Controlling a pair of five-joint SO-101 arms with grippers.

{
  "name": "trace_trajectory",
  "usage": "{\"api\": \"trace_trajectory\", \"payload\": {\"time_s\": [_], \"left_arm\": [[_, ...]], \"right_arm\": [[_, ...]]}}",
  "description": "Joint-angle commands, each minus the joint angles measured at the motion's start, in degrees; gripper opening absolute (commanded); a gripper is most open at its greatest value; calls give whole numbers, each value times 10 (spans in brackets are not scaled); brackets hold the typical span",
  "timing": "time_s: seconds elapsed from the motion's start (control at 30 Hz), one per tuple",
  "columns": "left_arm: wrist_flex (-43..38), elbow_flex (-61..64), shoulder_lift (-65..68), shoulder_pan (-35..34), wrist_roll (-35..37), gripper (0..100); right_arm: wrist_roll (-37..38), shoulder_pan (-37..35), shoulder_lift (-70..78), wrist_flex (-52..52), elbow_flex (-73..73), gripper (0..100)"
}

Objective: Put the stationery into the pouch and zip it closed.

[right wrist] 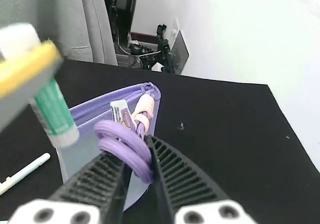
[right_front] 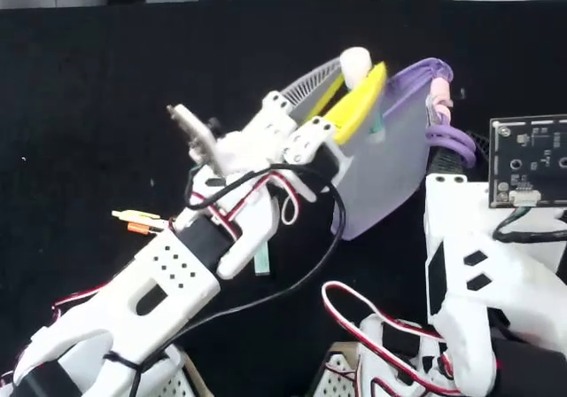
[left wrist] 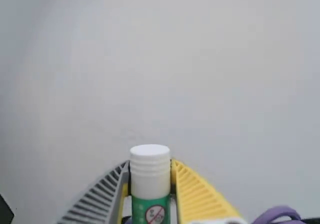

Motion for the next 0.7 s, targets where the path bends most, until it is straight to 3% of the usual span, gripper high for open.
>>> {"api": "trace_trajectory", "payload": {"time_s": [0.0,0.13,0.27,0.5,0.67], "left_arm": [[-89,28,9,-15,-9,29],[-149,44,68,-13,-35,29],[-193,48,98,-14,-98,29],[-191,92,83,50,-135,29],[-187,103,1,58,-141,29]], "right_arm": [[-2,5,-54,3,5,11],[-2,-4,-97,19,12,11],[-5,-69,-103,35,29,11],[-6,-69,-103,26,38,11],[-6,-69,-107,23,55,11]]}}
